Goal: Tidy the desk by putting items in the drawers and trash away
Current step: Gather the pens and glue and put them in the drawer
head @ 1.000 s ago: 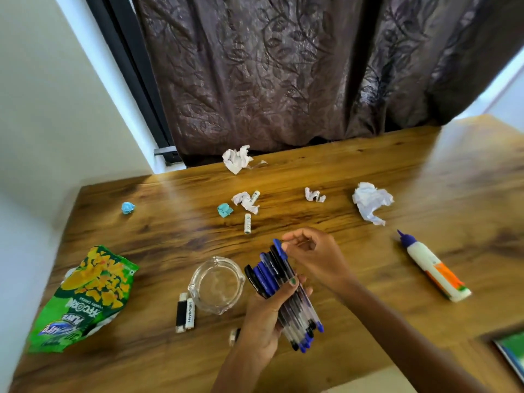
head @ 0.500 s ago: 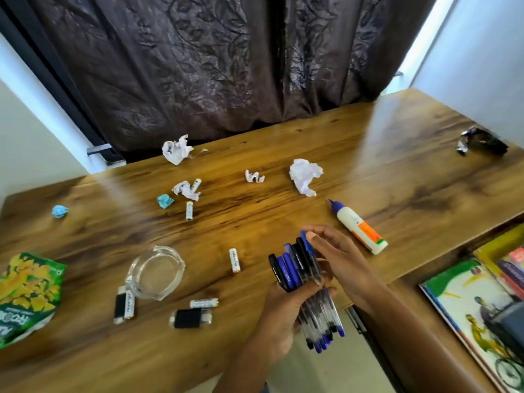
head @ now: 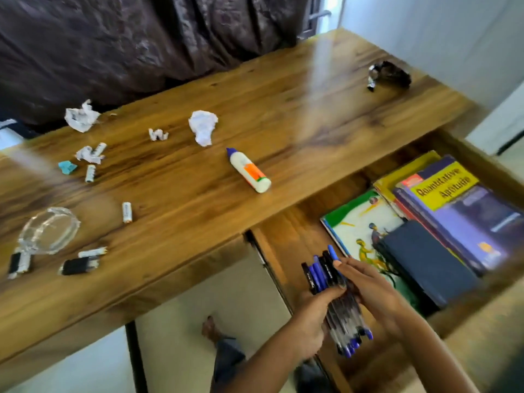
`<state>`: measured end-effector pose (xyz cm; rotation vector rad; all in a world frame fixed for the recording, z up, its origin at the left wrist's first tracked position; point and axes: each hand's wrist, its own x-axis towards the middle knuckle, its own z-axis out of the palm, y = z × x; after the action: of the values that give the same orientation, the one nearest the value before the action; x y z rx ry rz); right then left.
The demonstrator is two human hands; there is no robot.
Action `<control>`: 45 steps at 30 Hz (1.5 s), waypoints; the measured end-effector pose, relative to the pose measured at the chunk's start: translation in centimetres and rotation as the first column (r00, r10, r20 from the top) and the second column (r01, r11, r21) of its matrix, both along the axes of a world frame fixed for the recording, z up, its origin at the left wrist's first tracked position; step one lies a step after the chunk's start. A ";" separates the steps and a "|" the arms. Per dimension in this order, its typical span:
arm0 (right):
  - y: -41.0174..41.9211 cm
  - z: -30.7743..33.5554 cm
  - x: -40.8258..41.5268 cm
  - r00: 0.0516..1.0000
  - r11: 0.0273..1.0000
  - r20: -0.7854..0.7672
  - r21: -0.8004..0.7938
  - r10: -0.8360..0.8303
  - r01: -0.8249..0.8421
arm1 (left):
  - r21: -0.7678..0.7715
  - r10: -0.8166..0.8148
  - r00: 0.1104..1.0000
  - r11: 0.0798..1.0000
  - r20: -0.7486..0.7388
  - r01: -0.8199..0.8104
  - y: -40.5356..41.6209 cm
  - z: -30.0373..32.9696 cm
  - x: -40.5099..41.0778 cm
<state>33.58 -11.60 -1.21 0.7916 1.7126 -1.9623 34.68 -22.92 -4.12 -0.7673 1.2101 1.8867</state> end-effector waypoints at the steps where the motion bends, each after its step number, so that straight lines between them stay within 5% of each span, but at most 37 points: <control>1: 1.0 -0.9 0.7 0.999 1.000 0.039 -0.006 -0.014 0.014 | 0.002 -0.003 1.000 1.000 0.024 0.003 1.3 -0.8 0.4; 9: 5.0 -6.5 3.0 0.985 0.999 0.167 -0.048 0.030 -0.022 | -0.013 0.001 0.982 1.000 0.188 0.001 4.9 -3.6 2.1; 14: 3.8 -7.6 2.4 0.979 0.996 0.195 -0.078 0.057 -0.042 | -0.148 0.061 0.979 0.988 0.193 -0.032 5.2 -4.1 1.8; 20: 3.1 -8.4 2.4 0.974 0.992 0.201 0.038 0.106 -0.116 | -0.360 0.141 0.981 0.929 0.130 -0.086 5.4 -5.2 2.6; 26: 2.8 -8.7 3.2 0.980 0.951 0.078 0.240 0.182 -0.195 | -0.414 0.196 0.977 0.899 0.089 -0.143 5.4 -3.1 2.9; 35: 4.4 -9.4 3.8 0.934 0.772 0.091 0.537 0.346 -0.339 | -0.576 -0.069 0.993 0.818 -0.097 0.000 5.7 -0.3 4.0; 37: 4.8 -9.5 4.1 0.912 0.679 0.105 0.634 0.397 -0.369 | -0.679 -0.331 0.920 0.726 -0.211 0.106 5.3 -1.0 3.7; 39: 4.9 -9.8 4.3 0.876 0.592 0.117 0.694 0.468 -0.409 | -0.835 -0.668 0.707 0.510 -0.232 0.208 4.7 -2.2 3.0; 42: 4.8 -9.7 4.5 0.841 0.541 0.155 0.703 0.518 -0.462 | -0.980 -0.974 0.212 -0.041 0.083 0.197 3.6 -3.6 2.2; 45: 4.8 -9.9 4.4 0.824 0.505 0.163 0.721 0.543 -0.475 | -0.867 -0.884 -0.044 -0.465 0.465 0.179 3.0 -3.9 2.3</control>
<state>38.03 -6.76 -11.10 0.3260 2.4773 -0.8574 37.00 -19.96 -8.05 0.5478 2.4185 -0.2935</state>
